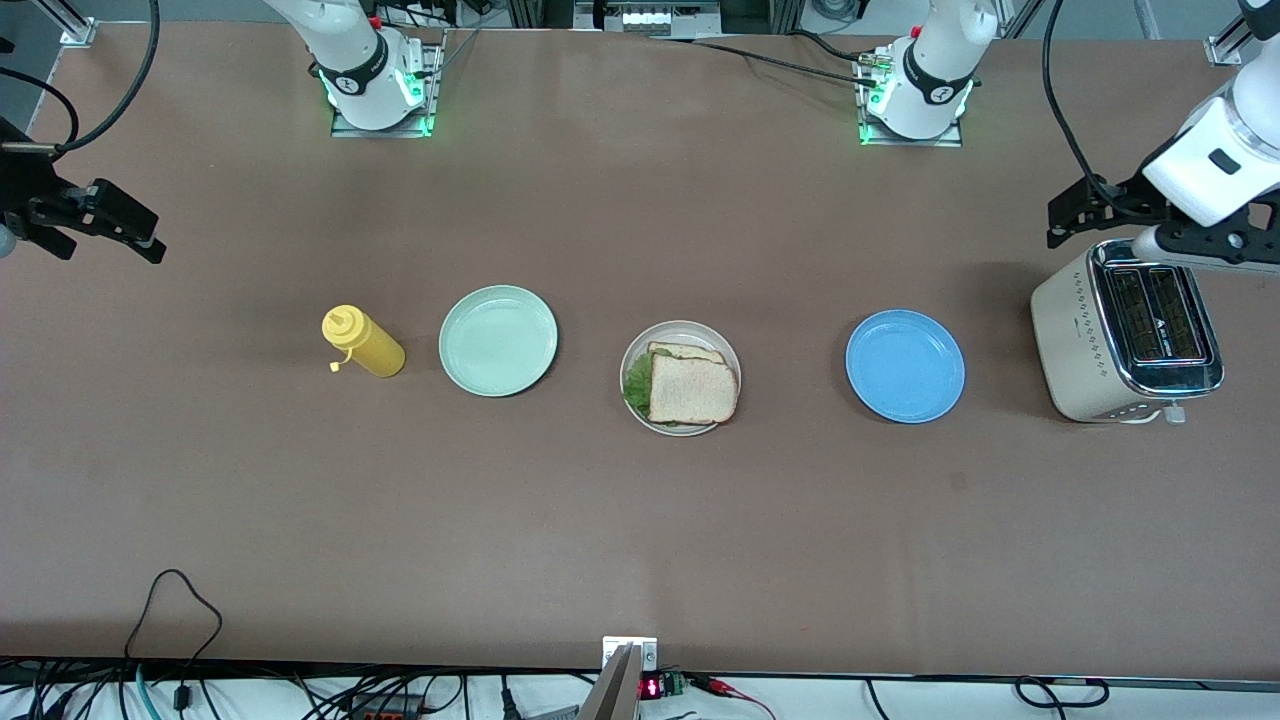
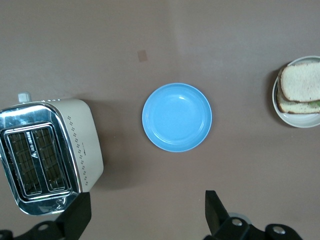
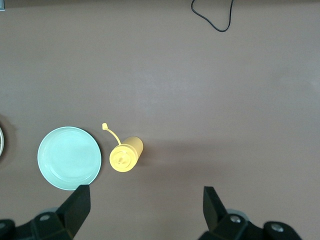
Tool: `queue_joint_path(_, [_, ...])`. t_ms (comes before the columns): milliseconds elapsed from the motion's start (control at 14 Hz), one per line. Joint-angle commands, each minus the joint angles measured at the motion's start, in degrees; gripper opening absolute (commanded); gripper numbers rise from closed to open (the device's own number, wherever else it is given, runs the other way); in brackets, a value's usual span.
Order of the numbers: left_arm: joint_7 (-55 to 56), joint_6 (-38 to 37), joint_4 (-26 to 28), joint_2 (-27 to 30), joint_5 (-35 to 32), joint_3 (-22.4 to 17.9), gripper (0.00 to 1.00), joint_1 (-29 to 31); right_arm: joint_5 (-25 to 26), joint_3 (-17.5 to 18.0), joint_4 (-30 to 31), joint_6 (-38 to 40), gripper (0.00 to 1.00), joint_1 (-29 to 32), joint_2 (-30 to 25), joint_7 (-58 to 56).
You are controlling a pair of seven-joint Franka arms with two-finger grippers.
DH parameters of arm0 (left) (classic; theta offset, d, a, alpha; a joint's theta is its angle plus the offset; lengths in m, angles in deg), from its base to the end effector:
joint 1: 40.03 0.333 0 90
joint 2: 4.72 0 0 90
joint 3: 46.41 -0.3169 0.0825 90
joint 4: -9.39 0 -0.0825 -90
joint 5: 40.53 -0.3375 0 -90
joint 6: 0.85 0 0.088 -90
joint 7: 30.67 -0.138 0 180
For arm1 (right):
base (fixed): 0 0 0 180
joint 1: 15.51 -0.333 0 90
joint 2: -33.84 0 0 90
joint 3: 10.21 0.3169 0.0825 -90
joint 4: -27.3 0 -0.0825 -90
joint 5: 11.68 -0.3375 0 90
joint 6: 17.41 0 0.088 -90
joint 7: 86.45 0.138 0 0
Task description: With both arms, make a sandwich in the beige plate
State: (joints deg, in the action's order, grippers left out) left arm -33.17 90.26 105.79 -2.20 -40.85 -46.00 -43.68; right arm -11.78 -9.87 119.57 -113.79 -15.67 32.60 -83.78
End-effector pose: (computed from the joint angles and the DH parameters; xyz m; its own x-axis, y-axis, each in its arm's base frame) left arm 0.4908 -0.0341 0.5706 0.9923 -0.1142 -0.0485 -0.1146 -0.9934 -0.0038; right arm 0.5150 0.0048 0.5988 0.9949 -0.0381 0.0931 -0.0377 -0.9993 -0.0060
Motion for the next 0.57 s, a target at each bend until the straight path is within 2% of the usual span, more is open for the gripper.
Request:
queue_joint_path(0, [-0.9,-0.5,1.0,1.2,-1.2,1.4,1.0,1.0,-1.0,0.1,-0.4,0.2,1.0,0.3,-0.3,-0.7])
queue_joint_path(499, [-0.8,-0.6,-1.6,-0.6,-0.3,1.4,1.0,1.0,-1.0,0.1,-0.4,0.3,1.0,0.3,-0.3,-0.7])
